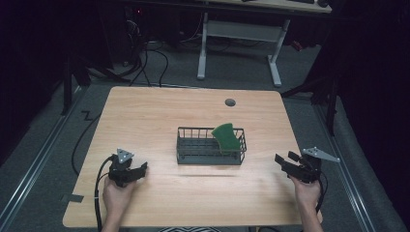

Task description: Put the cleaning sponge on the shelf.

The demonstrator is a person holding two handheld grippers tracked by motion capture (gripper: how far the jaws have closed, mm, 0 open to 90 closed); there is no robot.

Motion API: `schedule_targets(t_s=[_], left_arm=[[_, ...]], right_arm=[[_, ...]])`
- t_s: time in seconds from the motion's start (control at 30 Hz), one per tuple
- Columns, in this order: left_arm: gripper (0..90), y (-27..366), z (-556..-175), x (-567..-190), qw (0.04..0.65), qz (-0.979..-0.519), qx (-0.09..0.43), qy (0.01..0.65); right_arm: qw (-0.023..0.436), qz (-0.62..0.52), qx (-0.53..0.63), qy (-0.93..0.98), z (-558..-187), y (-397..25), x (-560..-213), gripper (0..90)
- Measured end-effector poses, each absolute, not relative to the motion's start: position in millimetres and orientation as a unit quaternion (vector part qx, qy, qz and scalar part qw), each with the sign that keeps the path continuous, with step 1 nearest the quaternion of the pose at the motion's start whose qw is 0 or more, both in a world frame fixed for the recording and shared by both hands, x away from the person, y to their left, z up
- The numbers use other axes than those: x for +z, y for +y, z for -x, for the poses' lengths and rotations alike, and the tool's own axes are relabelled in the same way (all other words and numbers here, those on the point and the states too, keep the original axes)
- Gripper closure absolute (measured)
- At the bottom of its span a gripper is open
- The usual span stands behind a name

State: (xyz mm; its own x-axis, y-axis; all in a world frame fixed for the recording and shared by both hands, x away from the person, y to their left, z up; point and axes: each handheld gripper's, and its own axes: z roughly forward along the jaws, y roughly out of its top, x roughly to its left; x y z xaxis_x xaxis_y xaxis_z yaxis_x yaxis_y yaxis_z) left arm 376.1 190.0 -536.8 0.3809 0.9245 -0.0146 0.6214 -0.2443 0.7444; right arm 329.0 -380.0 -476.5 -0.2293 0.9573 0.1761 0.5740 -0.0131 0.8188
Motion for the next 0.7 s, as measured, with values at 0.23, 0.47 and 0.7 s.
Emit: schedule_targets(t_s=[0.23,0.47,0.7], left_arm=[[29.8,190,-376,-537,0.343,-0.757,0.221,0.511],[29.8,190,-376,-537,0.343,-0.757,0.221,0.511],[29.7,190,-376,-537,0.343,-0.757,0.221,0.511]], right_arm=[[0.233,-0.585,0.399,0.667,-327,-379,-495,35.2],[0.234,-0.592,0.387,0.667,-327,-380,-507,35.1],[0.242,-0.591,0.372,0.674,-329,-379,-517,34.7]])
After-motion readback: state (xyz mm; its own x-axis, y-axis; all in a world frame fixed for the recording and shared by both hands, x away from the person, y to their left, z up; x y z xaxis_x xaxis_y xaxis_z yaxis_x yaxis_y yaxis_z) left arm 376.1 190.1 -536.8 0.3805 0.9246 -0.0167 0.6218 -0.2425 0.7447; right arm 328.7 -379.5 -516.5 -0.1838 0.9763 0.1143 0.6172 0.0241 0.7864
